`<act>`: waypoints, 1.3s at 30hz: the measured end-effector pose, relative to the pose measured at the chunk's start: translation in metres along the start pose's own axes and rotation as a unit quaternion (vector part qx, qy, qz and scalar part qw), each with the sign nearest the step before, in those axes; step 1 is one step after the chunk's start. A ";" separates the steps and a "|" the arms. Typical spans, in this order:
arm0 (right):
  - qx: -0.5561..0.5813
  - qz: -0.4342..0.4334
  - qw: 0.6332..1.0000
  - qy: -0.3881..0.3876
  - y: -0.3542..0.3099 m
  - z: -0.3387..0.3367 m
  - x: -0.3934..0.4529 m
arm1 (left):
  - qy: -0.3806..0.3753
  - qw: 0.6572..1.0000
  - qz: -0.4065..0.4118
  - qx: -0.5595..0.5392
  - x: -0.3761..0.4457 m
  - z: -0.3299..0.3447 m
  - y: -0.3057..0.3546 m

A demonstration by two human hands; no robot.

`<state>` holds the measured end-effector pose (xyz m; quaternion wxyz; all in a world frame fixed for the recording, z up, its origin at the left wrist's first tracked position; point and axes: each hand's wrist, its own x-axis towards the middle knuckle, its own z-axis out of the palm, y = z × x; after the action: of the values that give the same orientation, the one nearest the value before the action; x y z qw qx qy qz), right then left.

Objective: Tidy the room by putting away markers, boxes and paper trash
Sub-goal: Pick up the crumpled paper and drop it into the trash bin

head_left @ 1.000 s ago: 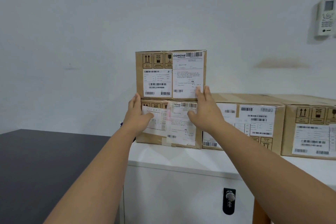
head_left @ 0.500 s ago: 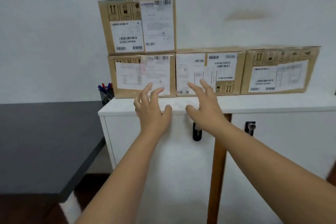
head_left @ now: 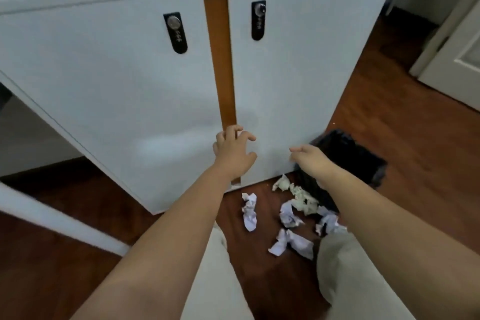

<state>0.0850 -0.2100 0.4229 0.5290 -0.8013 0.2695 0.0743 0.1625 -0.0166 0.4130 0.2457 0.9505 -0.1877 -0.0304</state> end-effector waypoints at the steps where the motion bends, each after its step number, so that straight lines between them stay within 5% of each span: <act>1: 0.006 0.024 1.000 -0.010 0.017 -0.001 -0.002 | -0.026 1.000 -0.011 0.006 -0.003 0.016 -0.002; 9: -0.054 0.181 0.981 -0.036 0.147 0.008 -0.004 | -0.165 0.978 -0.116 0.041 -0.034 0.136 -0.043; 13: -0.165 0.162 0.966 -0.114 0.198 0.018 0.017 | -0.211 0.963 -0.153 0.065 -0.040 0.188 -0.066; 15: -0.277 0.082 0.943 -0.164 0.239 0.027 0.032 | -0.224 0.959 -0.157 0.070 -0.037 0.211 -0.073; 17: -0.328 -0.019 0.936 -0.129 0.251 0.040 0.039 | -0.235 0.957 -0.147 0.081 -0.030 0.233 -0.081; 20: -0.246 0.165 0.931 -0.212 0.262 0.056 0.048 | -0.275 0.946 -0.136 0.108 -0.023 0.261 -0.099; 21: -0.310 0.142 0.927 -0.154 0.291 0.066 0.057 | -0.292 0.940 -0.139 0.111 -0.020 0.271 -0.107; 23: -0.346 0.136 0.899 -0.230 0.316 0.080 0.071 | -0.313 0.932 -0.142 0.116 -0.015 0.288 -0.120; 29: -0.414 0.128 0.855 -0.283 0.363 0.122 0.096 | -0.318 0.933 -0.116 0.120 -0.007 0.335 -0.151; 32: -0.411 0.133 0.859 -0.274 0.387 0.137 0.105 | -0.361 0.915 -0.071 0.164 -0.008 0.357 -0.162; 35: -0.391 0.161 0.865 -0.268 0.399 0.151 0.100 | -0.396 0.898 -0.109 0.156 -0.006 0.372 -0.166; 39: -0.324 0.180 0.905 -0.210 0.405 0.158 0.079 | -0.350 0.916 -0.136 0.138 -0.009 0.376 -0.163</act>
<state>-0.0289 -0.2173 -0.0038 0.2622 -0.8325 0.2526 0.4176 0.1535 -0.0533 0.0047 0.0242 0.9198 -0.1329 -0.3684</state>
